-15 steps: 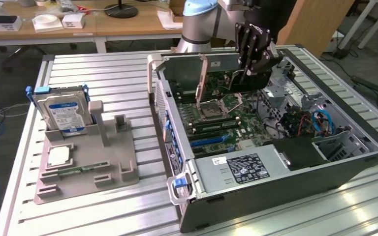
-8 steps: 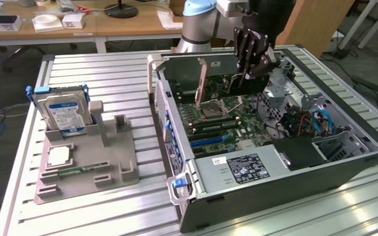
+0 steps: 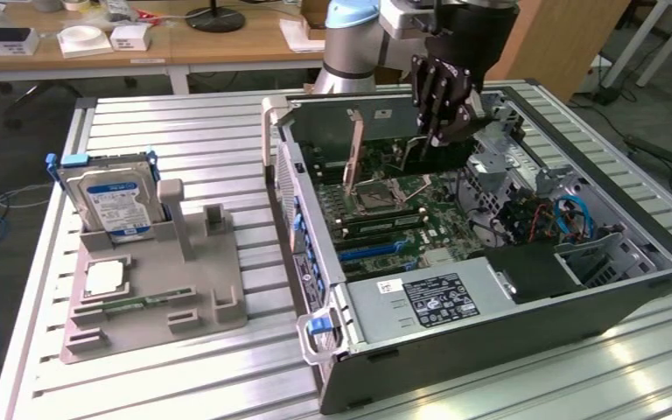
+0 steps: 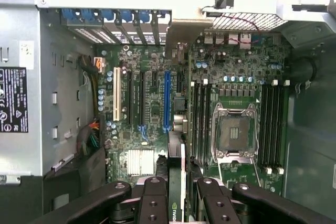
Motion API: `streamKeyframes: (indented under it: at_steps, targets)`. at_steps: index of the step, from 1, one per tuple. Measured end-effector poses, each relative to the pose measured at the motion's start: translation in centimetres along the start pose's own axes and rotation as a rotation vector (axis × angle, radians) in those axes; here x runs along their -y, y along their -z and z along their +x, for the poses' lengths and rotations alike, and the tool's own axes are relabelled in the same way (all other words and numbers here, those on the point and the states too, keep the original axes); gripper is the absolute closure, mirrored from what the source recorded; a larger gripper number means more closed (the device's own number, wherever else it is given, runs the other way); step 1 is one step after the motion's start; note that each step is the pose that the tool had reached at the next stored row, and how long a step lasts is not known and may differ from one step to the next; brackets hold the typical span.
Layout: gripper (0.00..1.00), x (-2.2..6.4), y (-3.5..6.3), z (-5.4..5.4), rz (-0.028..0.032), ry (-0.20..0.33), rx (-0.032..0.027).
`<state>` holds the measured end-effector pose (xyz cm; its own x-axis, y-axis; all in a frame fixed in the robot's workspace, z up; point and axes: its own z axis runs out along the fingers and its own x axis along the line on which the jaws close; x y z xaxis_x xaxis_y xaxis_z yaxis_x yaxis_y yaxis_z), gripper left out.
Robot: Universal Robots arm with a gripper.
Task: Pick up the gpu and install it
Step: 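Insert the gpu into the slot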
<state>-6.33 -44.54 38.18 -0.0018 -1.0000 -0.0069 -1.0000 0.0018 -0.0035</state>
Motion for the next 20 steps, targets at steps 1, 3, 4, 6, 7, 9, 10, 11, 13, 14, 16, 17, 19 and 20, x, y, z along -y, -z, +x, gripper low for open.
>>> streamKeyframes:
  at_steps: [1, 3, 4, 6, 7, 9, 10, 11, 13, 14, 16, 17, 19, 20]
  targets:
    - [0.74, -0.09, -0.06, 0.0, 0.0001, -0.001, 0.0001]
    - [0.74, -0.22, -0.23, 0.0, 0.0001, -0.003, -0.0005]
    - [0.74, -0.24, -0.33, 0.0, 0.0001, -0.003, -0.0009]
    - [0.74, -0.24, -0.47, 0.0, 0.0, -0.006, -0.0011]
    - [0.74, -0.25, -0.53, 0.0, 0.0001, -0.009, -0.0011]
    - [0.74, -0.26, -0.64, 0.0, 0.0002, -0.014, -0.001]
    - [0.74, -0.28, -0.71, 0.0, 0.0003, -0.017, -0.001]
    - [0.74, -0.3, -0.77, 0.0, 0.0004, -0.02, -0.0011]
    - [0.74, -0.35, -0.88, 0.0, 0.0004, -0.025, -0.0011]
    - [0.74, -0.38, -0.96, 0.0, 0.0005, -0.025, -0.001]
    - [0.74, -0.46, -1.17, 0.0, 0.0005, -0.026, -0.001]
    - [0.74, -0.49, -1.31, 0.0, 0.0005, -0.026, -0.001]
    - [0.74, -0.54, -1.5, 0.0, 0.0004, -0.026, -0.0011]
    - [0.74, -0.54, -1.58, 0.0, 0.0004, -0.026, -0.0011]
